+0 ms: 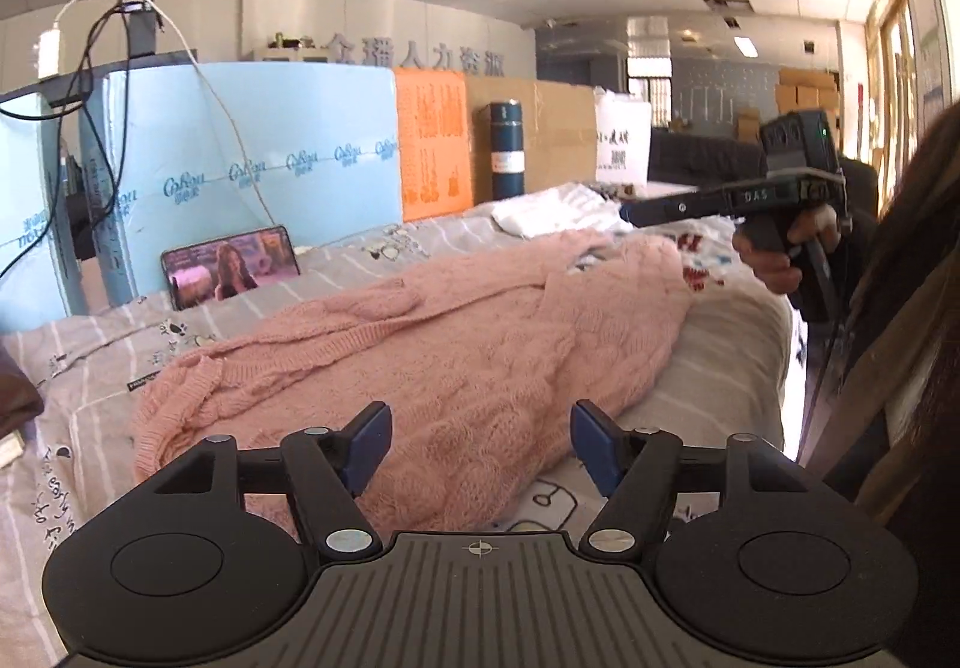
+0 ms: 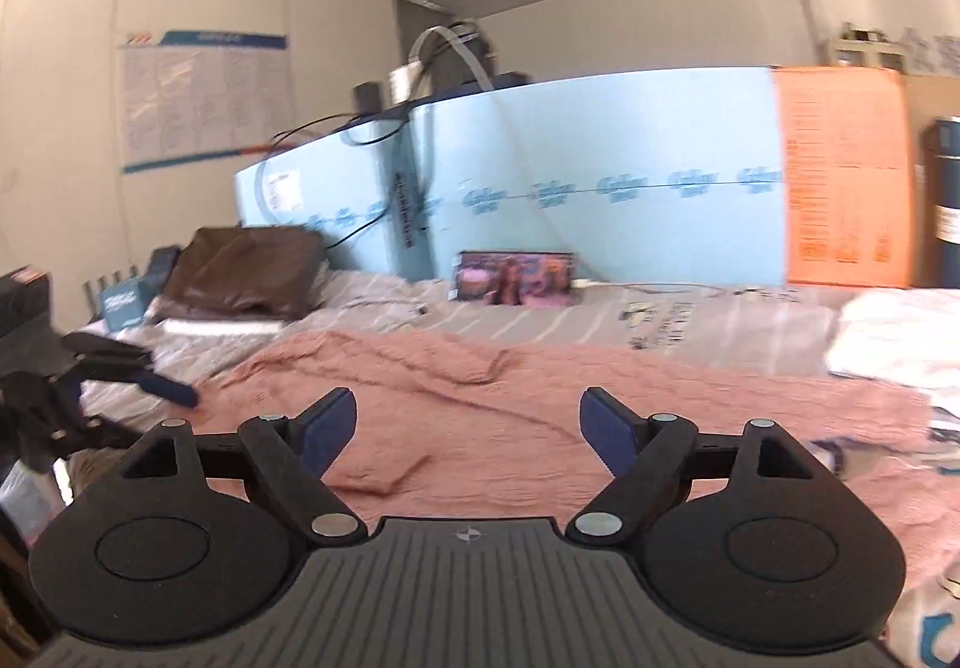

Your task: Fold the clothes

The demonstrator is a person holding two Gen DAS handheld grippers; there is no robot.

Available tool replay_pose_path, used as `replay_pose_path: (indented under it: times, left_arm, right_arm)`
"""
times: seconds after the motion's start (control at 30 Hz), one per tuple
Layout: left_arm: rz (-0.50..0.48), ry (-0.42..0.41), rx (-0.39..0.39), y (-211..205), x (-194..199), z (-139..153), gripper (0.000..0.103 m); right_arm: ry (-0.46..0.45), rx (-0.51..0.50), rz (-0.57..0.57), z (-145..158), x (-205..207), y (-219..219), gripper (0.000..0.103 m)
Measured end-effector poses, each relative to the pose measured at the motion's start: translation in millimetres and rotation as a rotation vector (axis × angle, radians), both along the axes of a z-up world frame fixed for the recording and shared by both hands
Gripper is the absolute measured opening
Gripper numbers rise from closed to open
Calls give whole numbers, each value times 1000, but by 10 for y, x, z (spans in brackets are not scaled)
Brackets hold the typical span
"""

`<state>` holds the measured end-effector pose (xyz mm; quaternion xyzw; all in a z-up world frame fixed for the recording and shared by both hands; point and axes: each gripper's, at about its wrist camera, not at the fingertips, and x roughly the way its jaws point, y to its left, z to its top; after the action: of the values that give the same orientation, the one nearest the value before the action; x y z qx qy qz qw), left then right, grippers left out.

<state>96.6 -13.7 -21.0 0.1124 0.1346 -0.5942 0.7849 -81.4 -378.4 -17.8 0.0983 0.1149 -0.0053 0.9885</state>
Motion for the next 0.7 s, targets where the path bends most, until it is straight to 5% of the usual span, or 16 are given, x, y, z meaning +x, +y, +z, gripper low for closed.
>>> replay_pose_path:
  times: [0.13,0.23,0.3,0.47,0.53,0.6,0.7]
  left_arm:
    - [206,54,-181,31,379,176,77]
    - [366,190,-242,-33,875,253,77]
    - [464,287,-246,-109,1226,285,77]
    - [568,387,41,-580,1781,120,75]
    - [555,378,141,-759,1801,-53,68]
    - [511,337,186,-891,1698,-170,43]
    - [469,237,216,-986,1497,-254,16]
  right_arm:
    - [28,239,-363,57,8,-762,84]
    - [87,408,-511,2,175,-1250,83]
    - [122,434,-535,-59,322,-1439,83]
    - [312,405,-640,-272,791,-1685,81]
    - [307,352,-632,-229,832,-1629,81]
    - [302,299,-624,-187,873,-1573,78]
    - [293,220,-612,-123,935,-1489,51]
